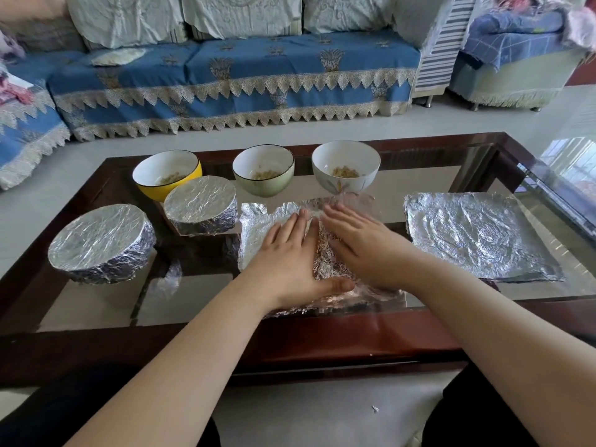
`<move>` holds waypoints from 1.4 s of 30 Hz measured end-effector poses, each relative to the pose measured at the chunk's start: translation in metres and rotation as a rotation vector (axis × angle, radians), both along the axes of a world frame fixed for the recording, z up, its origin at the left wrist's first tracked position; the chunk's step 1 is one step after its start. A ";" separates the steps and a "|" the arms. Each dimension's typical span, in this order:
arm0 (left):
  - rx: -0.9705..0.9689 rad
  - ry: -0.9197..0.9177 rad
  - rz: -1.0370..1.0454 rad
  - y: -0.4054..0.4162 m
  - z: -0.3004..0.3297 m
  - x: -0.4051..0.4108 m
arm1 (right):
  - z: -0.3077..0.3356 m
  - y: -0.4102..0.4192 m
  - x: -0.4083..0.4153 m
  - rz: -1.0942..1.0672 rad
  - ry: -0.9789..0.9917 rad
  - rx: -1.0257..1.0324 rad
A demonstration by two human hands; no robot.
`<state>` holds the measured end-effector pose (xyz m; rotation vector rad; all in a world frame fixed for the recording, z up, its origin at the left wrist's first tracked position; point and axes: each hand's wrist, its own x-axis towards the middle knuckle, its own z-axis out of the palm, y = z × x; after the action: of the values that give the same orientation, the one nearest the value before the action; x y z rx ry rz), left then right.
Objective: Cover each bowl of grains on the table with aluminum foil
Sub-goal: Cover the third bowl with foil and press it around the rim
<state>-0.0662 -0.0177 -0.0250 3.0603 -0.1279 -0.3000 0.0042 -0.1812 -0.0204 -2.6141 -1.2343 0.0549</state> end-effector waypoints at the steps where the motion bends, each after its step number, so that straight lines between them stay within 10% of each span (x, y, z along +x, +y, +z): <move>1: 0.016 0.009 -0.002 0.000 0.001 -0.001 | -0.005 0.000 -0.001 -0.001 0.003 -0.065; 24: 0.017 0.011 -0.026 0.004 -0.001 -0.004 | -0.006 -0.003 -0.013 -0.024 0.014 -0.140; 33: -0.028 -0.015 -0.004 0.004 -0.006 -0.001 | 0.025 0.012 -0.004 -0.161 0.485 0.582; 38: -0.057 -0.075 -0.026 0.006 -0.007 -0.004 | 0.000 0.026 0.007 -0.035 0.178 0.092; 42: -0.037 -0.052 -0.021 0.005 -0.005 -0.003 | -0.012 0.024 0.009 -0.054 0.123 0.092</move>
<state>-0.0688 -0.0123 -0.0301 3.0329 -0.1668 -0.2174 0.0135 -0.1572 -0.0327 -2.5217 -1.0984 0.1437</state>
